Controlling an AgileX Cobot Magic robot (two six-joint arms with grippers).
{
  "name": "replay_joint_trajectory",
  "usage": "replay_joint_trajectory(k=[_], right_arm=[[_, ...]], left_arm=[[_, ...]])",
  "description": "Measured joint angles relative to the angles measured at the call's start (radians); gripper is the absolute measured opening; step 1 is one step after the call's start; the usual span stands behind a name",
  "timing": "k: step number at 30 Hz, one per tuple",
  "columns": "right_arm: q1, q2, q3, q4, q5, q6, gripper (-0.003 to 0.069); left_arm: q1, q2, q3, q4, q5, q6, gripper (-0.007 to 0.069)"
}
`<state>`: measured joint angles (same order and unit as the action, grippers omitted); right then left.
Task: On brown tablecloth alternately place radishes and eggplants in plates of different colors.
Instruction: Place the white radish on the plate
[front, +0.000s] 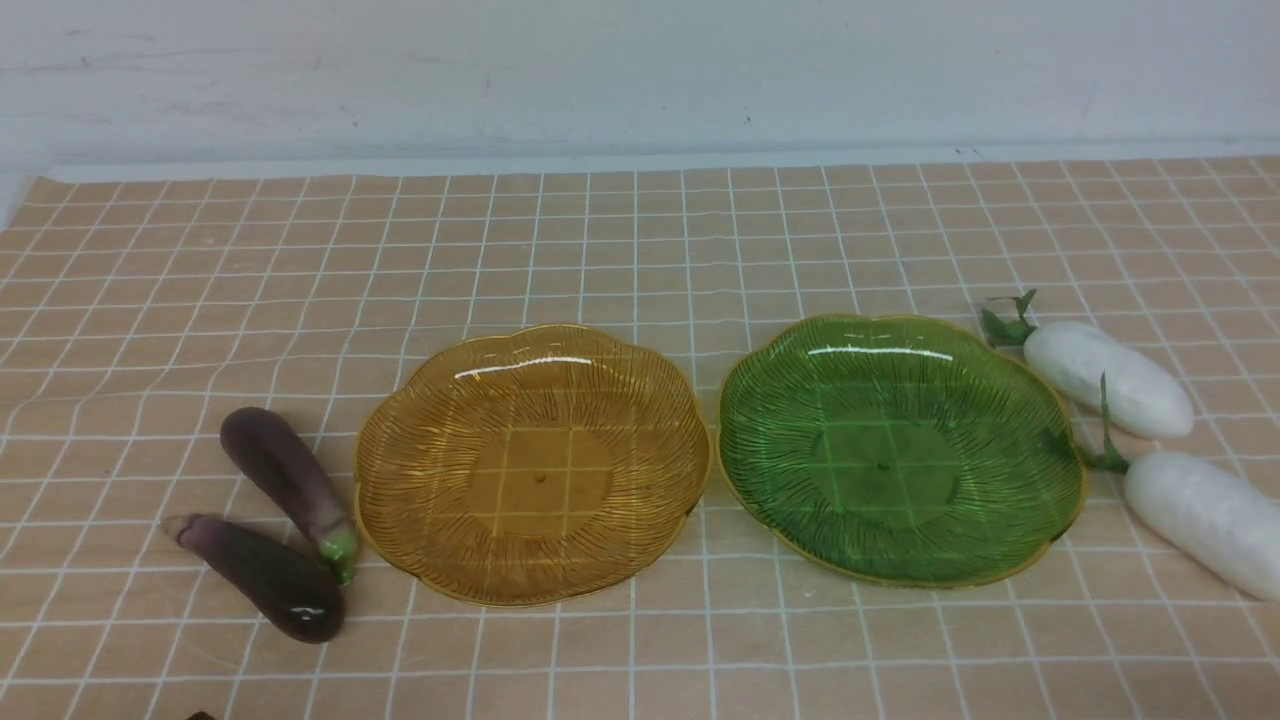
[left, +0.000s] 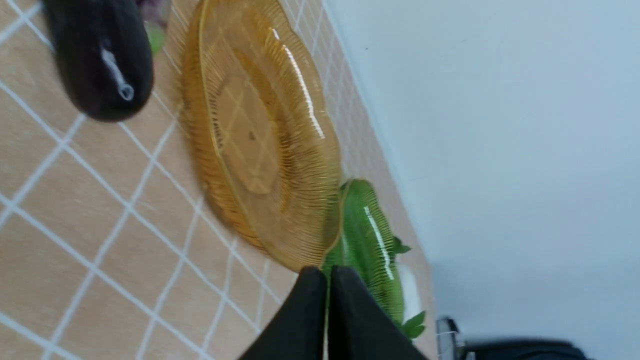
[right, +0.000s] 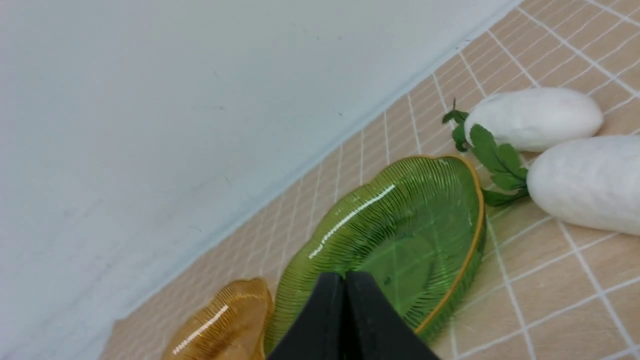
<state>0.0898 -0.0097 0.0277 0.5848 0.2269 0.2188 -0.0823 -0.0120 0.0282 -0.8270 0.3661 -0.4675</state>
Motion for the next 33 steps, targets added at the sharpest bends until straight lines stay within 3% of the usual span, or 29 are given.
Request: replay_joint_trajectory(k=[6,9,12,16,22,27,33], right_arm=[[0.000,0.000,-0.090,-0.003,0.002,-0.023,-0.0017],[-0.003,0.078,-0.326,-0.157,0.070,-0.155,-0.0015],[-0.004,0.304,-0.533,-0.325,0.323,-0.184,-0.0014],[-0.004,0.651,-0.660,-0.463,0.641,-0.134,-0.0012],[-0.004,1.050,-0.789,-0.570,0.687,-0.126,0.0013],[-0.004,1.278,-0.913,-0.629,0.690,-0.129,0.0107],[-0.004,1.502,-1.051,-0.709,0.692,-0.160,0.0305]], left_arm=[[0.000,0.000,-0.066,-0.021,0.020,0.110,-0.0003],[0.000,0.045,-0.177,0.001,0.057,0.198,-0.0003],[0.000,0.234,-0.305,0.129,0.170,0.226,-0.0003],[0.000,0.505,-0.398,0.336,0.358,0.244,-0.0003],[0.000,0.768,-0.509,0.519,0.443,0.253,-0.0002],[0.000,0.844,-0.550,0.541,0.463,0.278,0.0024],[0.000,0.888,-0.566,0.548,0.464,0.316,0.0093]])
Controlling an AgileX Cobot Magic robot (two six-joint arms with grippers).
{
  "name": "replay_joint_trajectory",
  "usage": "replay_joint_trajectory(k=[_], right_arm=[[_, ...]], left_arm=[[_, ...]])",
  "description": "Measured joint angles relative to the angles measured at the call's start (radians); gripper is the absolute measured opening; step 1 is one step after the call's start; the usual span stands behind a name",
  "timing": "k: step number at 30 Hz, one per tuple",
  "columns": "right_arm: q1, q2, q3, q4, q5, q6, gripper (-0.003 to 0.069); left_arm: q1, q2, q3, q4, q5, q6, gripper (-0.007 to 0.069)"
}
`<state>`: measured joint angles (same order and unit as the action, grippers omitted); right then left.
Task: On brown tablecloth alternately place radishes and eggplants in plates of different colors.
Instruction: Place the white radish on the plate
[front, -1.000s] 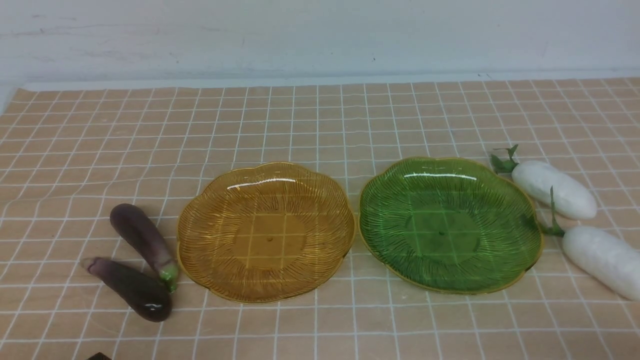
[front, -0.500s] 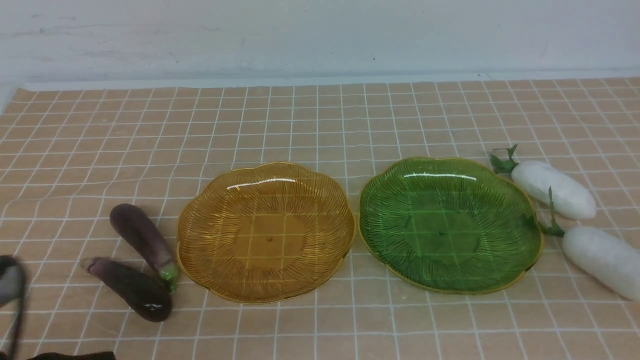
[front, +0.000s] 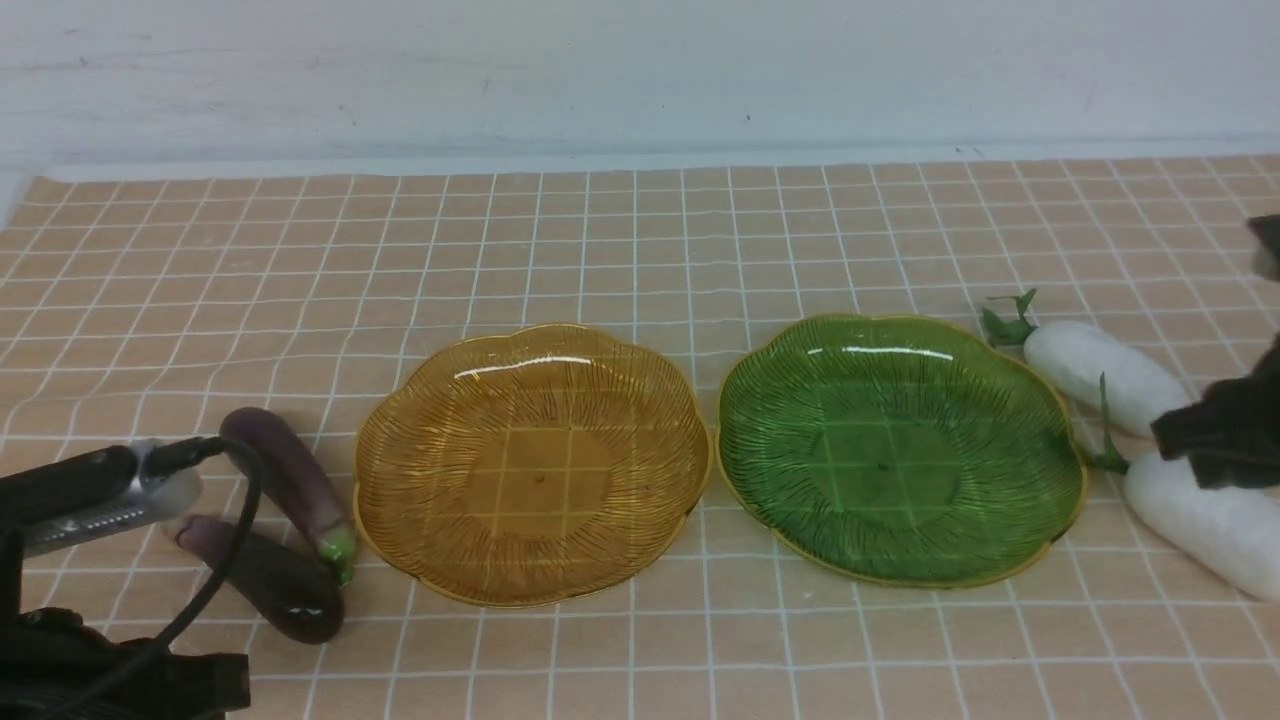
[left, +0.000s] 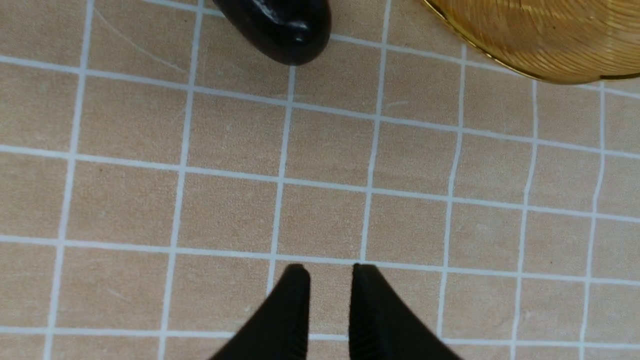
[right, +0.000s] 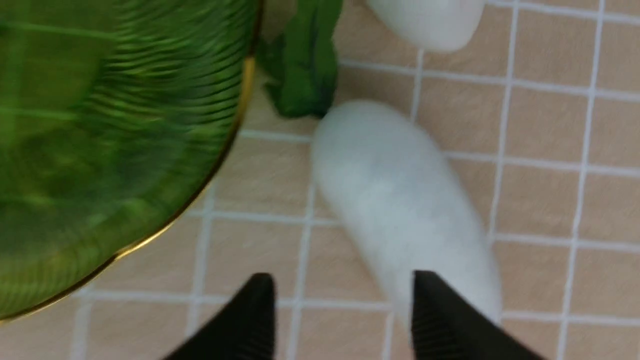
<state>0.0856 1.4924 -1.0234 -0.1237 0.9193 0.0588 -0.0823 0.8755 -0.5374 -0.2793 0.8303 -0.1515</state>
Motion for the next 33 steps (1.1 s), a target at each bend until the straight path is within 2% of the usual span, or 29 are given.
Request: replay_joint_trajectory(k=[3,6,8,13,14,16,17,22,23,25,28,29,33], right_arm=[[0.000,0.138,-0.078,-0.088,0.031,-0.005,0.0475],[0.000,0.231,-0.112,-0.148,0.058,-0.005,0.0587],[0.000,0.269,-0.116,-0.162,0.063,-0.007,0.0611],[0.000,0.362,-0.119,-0.244,0.024,-0.010,0.0608],[0.000,0.377,-0.119,-0.257,0.015,-0.001,0.0596],[0.000,0.398,-0.119,-0.270,0.014,0.007,0.0522],[0.000,0.398,-0.119,-0.269,0.023,0.008,0.0485],[0.000,0.372,-0.183,-0.243,0.158,0.010,0.0485],[0.000,0.350,-0.218,-0.221,0.207,0.010,0.0485],[0.000,0.279,-0.312,-0.058,0.274,0.006,0.0485],[0.013,0.209,-0.363,0.271,0.215,-0.097,0.0485],[0.031,0.211,-0.363,0.344,0.178,-0.141,0.0485],[0.131,0.279,-0.360,0.436,0.082,-0.247,0.0485]], left_arm=[[0.000,0.003,0.000,0.001,0.002,0.004,0.0146],[0.000,0.003,0.000,0.001,0.003,0.006,0.0189],[0.000,0.003,0.000,0.001,0.003,0.007,0.0207],[0.000,0.003,0.000,0.001,0.005,0.007,0.0211],[0.000,0.003,0.000,0.001,0.007,0.007,0.0211],[0.000,0.003,0.000,0.001,0.015,0.007,0.0211],[0.000,0.003,0.000,0.001,0.022,0.007,0.0211],[0.000,0.003,0.000,0.001,0.029,0.008,0.0211],[0.000,0.003,0.000,0.001,0.031,0.008,0.0211],[0.000,0.003,0.000,0.003,0.030,0.008,0.0211],[0.000,0.003,0.000,0.005,0.031,0.011,0.0211],[0.000,0.003,0.000,0.005,0.031,0.012,0.0211],[0.000,0.003,0.000,0.006,0.032,0.012,0.0211]])
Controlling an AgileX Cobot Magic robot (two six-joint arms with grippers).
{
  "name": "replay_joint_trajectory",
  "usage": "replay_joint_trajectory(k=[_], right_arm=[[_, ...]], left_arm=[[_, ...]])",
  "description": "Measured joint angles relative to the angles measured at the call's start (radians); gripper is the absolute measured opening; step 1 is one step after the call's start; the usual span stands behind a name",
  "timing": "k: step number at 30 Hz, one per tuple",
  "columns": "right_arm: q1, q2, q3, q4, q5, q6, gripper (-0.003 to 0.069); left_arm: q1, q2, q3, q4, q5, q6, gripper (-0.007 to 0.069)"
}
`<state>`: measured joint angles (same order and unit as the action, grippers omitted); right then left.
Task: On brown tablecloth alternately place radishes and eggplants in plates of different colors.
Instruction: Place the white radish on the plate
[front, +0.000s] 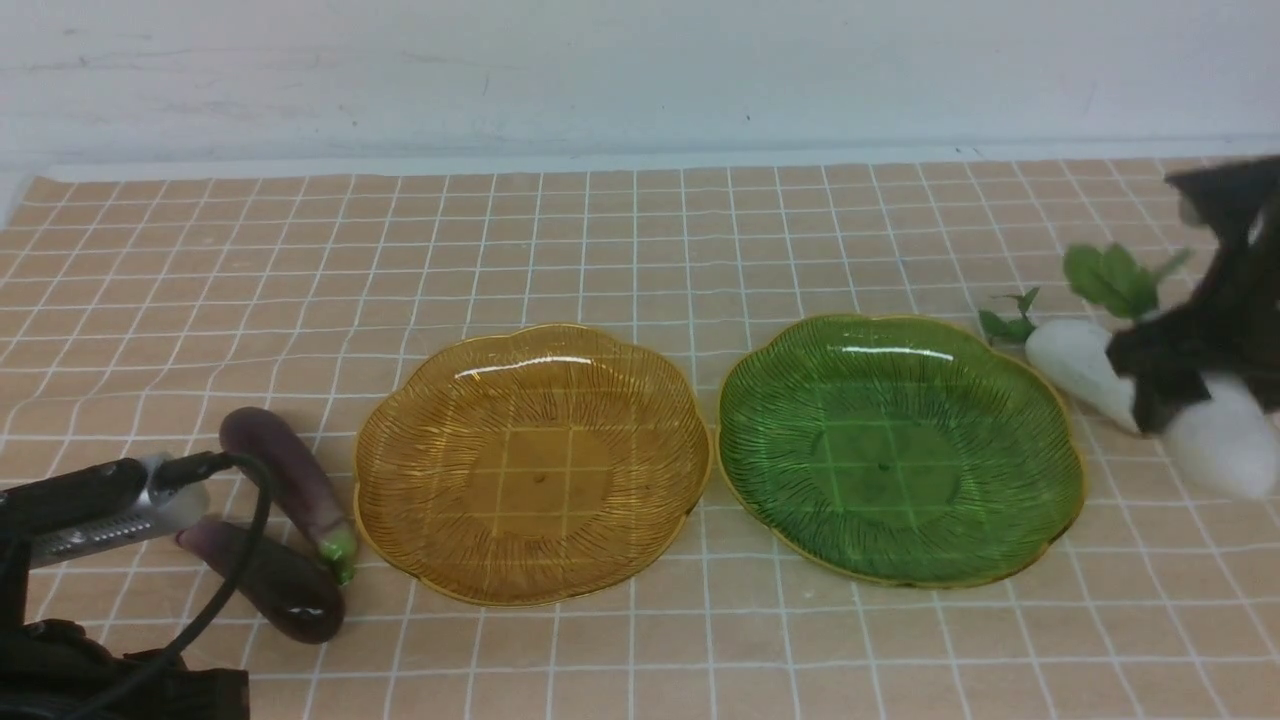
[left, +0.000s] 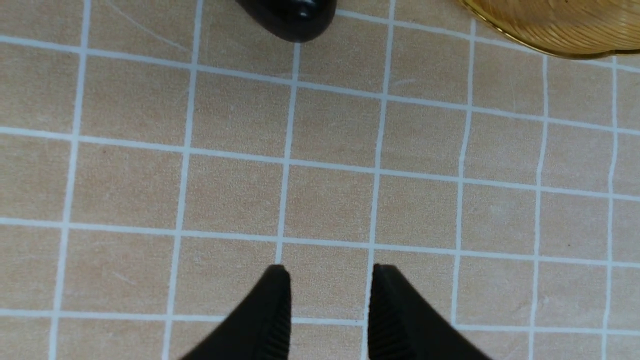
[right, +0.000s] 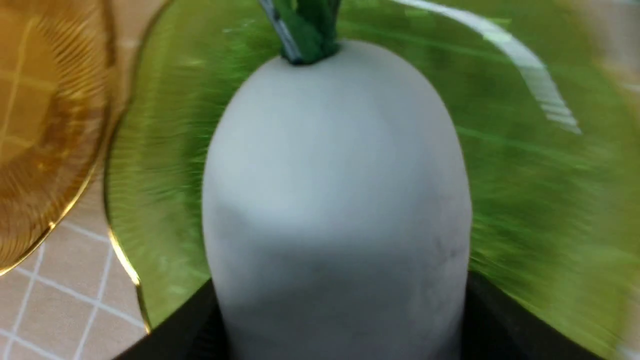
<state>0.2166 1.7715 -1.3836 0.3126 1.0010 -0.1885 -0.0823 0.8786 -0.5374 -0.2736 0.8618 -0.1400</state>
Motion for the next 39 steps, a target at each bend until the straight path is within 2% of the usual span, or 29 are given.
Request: replay_joint_trajectory(k=[6,11,14,16,18,20,22,24,26,29,32,35,39], right_arm=[[0.074,0.125,0.002,0.006,-0.098,-0.022,0.0495],[0.077,0.137,-0.029,-0.057,-0.119,-0.023,0.0663],[0.067,0.137,-0.096,-0.164,-0.062,-0.023,0.0681],[0.037,0.137,-0.149,-0.237,0.012,-0.016,0.0600],[-0.006,0.137,-0.185,-0.288,0.053,-0.004,0.0461],[-0.054,0.137,-0.208,-0.313,0.071,0.014,0.0295],[-0.121,0.137,-0.217,-0.320,0.067,0.026,0.0076],[-0.169,0.140,-0.218,-0.321,0.054,0.028,0.0013],[-0.194,0.149,-0.218,-0.323,0.040,0.025,0.0003],[-0.215,0.173,-0.218,-0.323,0.027,0.002,0.0031],[-0.220,0.199,-0.218,-0.323,0.008,-0.042,0.0115],[-0.220,0.238,-0.218,-0.326,-0.033,-0.082,0.0302],[-0.220,0.274,-0.218,-0.356,-0.074,-0.092,0.0471]], left_arm=[[0.000,0.000,-0.001,0.002,0.000,0.000,0.0211],[0.000,0.000,-0.001,0.002,0.000,0.000,0.0230],[0.000,0.000,-0.001,0.002,0.000,0.000,0.0232],[0.000,0.000,-0.001,0.002,0.000,0.000,0.0232],[0.000,0.000,-0.001,0.002,0.001,0.000,0.0232],[0.000,0.000,-0.001,0.002,0.011,0.000,0.0232],[0.000,0.000,-0.001,0.002,0.020,0.000,0.0236],[0.000,0.000,-0.001,0.002,0.021,0.000,0.0238],[0.000,0.000,-0.001,0.002,0.022,0.000,0.0238],[0.000,0.000,-0.001,0.002,0.023,0.000,0.0238],[0.000,0.000,-0.001,0.002,0.023,0.000,0.0238],[0.000,0.000,-0.001,0.002,0.023,0.000,0.0238],[0.000,0.000,-0.001,0.002,0.023,0.000,0.0238]])
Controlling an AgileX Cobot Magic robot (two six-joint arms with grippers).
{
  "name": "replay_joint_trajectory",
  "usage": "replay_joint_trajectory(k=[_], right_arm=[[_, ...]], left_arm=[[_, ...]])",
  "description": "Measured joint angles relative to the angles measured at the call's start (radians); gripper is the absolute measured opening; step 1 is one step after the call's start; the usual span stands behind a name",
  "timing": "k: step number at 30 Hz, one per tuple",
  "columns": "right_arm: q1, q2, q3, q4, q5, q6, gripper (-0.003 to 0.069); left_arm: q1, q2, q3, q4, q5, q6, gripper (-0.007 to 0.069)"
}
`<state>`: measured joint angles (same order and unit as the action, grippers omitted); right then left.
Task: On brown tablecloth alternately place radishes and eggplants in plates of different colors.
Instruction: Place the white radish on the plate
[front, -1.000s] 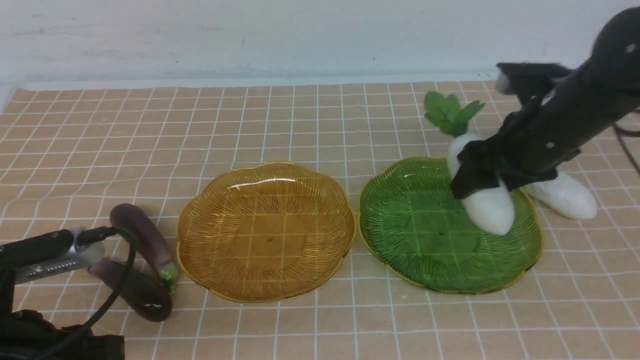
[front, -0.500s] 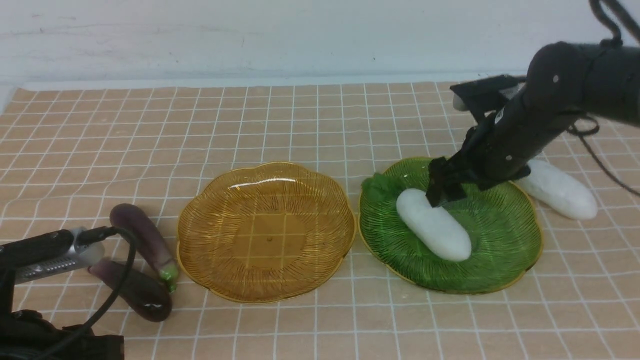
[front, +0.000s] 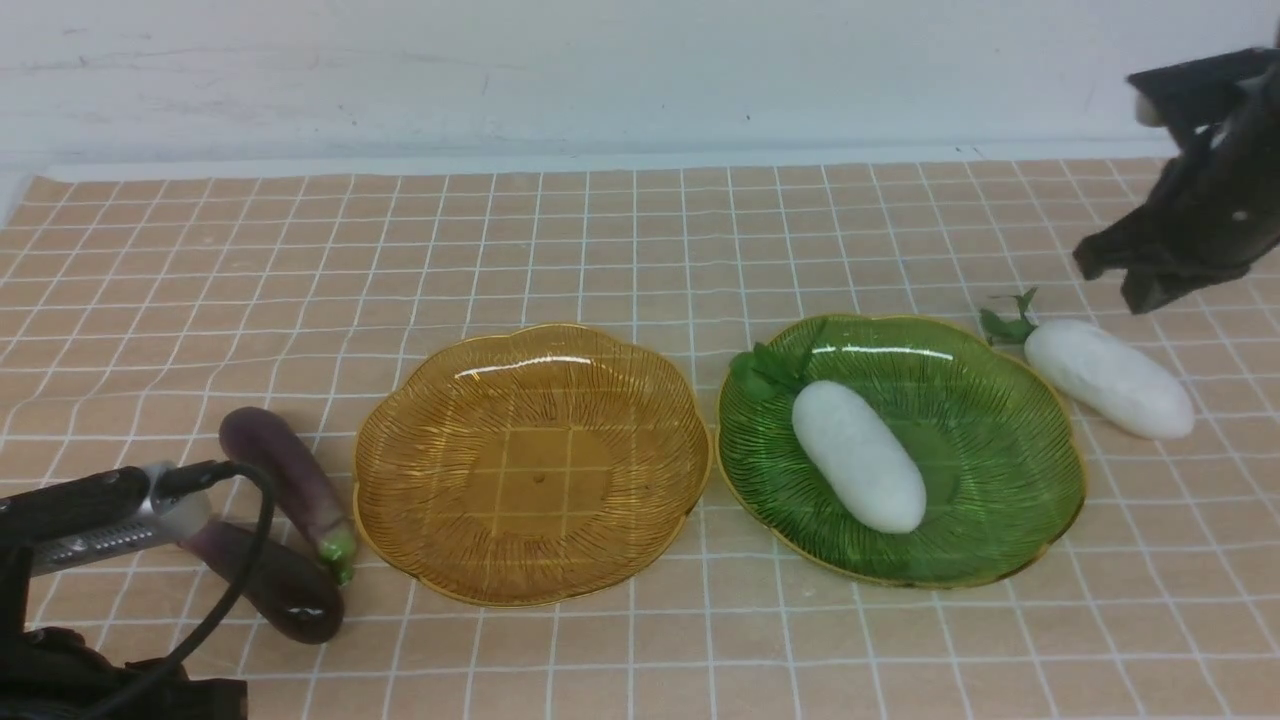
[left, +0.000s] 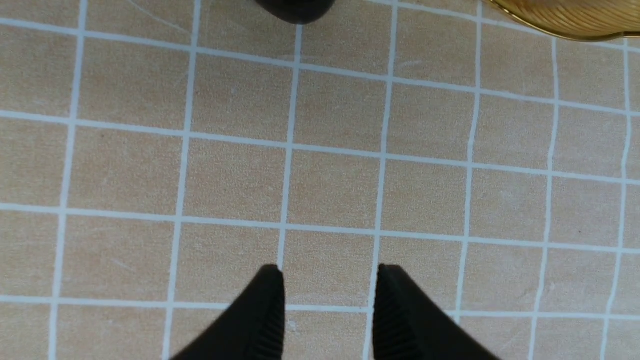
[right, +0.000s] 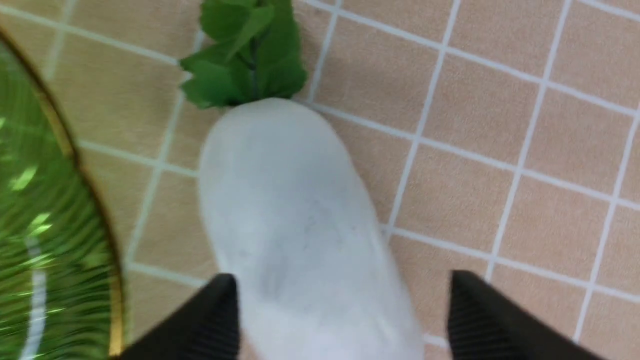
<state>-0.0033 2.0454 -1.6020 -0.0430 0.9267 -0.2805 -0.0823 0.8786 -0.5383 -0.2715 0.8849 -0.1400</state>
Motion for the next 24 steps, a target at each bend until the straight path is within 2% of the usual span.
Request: replay_joint_trajectory(k=[3,8,10,12,16,19,21,24], right_arm=[[0.000,0.030,0.000,-0.027,-0.020,-0.002,0.0596],[0.000,0.080,0.000,-0.035,-0.024,-0.003,0.0674],[0.000,0.102,-0.001,-0.035,-0.010,-0.003,0.0632],[0.000,0.103,-0.027,-0.035,0.024,-0.003,0.0501],[0.000,0.099,-0.140,-0.028,0.182,0.015,0.0499],[0.000,0.080,-0.226,0.057,0.278,0.070,0.0499],[0.000,0.050,-0.232,0.187,0.292,0.101,0.0499],[0.013,0.031,-0.202,0.369,0.298,0.078,0.0499]], left_arm=[[0.000,0.000,0.000,0.000,0.000,0.000,0.0238],[0.000,0.000,0.000,0.000,0.000,0.000,0.0238],[0.000,0.000,0.000,0.000,0.000,0.000,0.0238],[0.000,0.000,0.000,0.000,0.001,-0.001,0.0238],[0.000,0.000,0.000,0.000,0.003,-0.017,0.0238],[0.000,0.000,0.000,0.002,0.003,-0.032,0.0238],[0.000,0.000,0.000,0.017,0.003,-0.058,0.0238],[0.000,0.000,0.000,0.050,-0.002,-0.105,0.0244]])
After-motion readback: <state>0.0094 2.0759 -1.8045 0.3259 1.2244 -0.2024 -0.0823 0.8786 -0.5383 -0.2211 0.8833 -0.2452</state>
